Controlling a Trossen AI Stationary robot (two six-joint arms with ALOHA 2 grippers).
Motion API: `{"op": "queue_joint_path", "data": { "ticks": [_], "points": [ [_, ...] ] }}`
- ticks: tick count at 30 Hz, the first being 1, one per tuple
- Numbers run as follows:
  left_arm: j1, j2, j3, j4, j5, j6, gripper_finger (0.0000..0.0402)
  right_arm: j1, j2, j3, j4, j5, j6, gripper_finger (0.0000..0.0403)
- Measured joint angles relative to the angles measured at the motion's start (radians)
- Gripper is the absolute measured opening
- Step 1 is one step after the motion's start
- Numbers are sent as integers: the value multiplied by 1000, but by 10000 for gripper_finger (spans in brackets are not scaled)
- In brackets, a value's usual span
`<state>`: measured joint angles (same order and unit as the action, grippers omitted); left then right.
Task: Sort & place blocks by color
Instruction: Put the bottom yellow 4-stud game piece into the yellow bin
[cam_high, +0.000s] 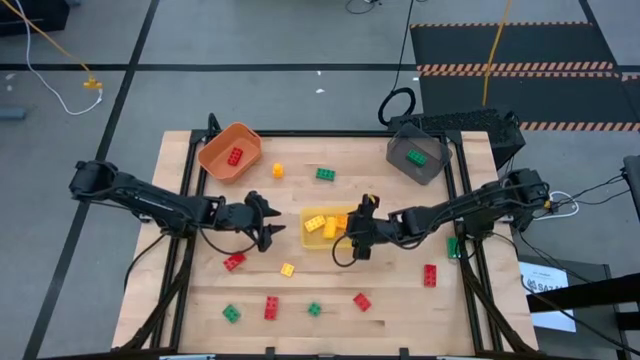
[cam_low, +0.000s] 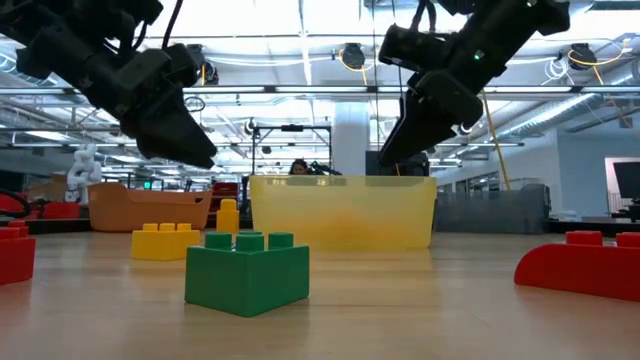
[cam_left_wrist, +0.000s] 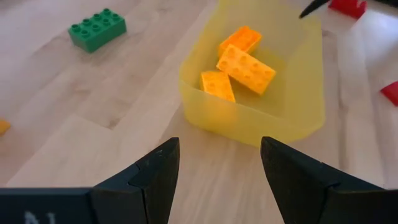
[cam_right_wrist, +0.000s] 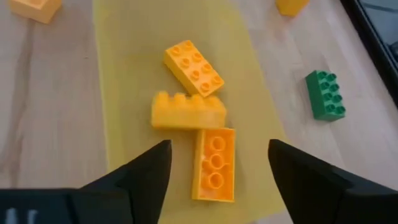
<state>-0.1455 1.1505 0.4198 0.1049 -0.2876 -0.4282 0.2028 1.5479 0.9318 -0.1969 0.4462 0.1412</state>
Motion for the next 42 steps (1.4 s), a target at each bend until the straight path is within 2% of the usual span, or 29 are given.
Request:
{"op": "queue_joint_path", "data": {
  "ticks": [4, 8, 12, 16, 18, 21, 24, 28, 36, 42],
  "points": [
    [0, 50, 0, 36, -1, 0, 225, 0, -19, 0, -6, 50, -15, 271],
    [0, 85, 0, 71, 0, 0, 225, 0, -65, 0, -55, 56, -35, 267],
    [5, 94, 0, 80, -1, -3, 225, 0, -122, 0, -204, 100, -8, 261],
    [17, 94, 0, 80, -2, -10, 225, -5, -166, 0, -388, 110, 84, 259],
    [25, 94, 0, 80, -2, -11, 225, -9, -171, -10, -426, 111, 139, 259],
    [35, 94, 0, 80, -2, -11, 225, -12, -167, -64, -374, 88, 169, 258],
    [41, 94, 0, 80, -2, -11, 225, -12, -156, -138, -235, 24, 170, 258],
    [64, 111, 0, 86, -10, 0, 225, -10, -154, -205, -120, 23, 180, 258],
    [118, 214, 3, 165, -12, 4, 225, -9, -154, -216, -91, 21, 179, 258],
    [120, 285, 63, 180, -11, 34, 225, -2, -154, -216, -57, 20, 168, 258]
  ]
}}
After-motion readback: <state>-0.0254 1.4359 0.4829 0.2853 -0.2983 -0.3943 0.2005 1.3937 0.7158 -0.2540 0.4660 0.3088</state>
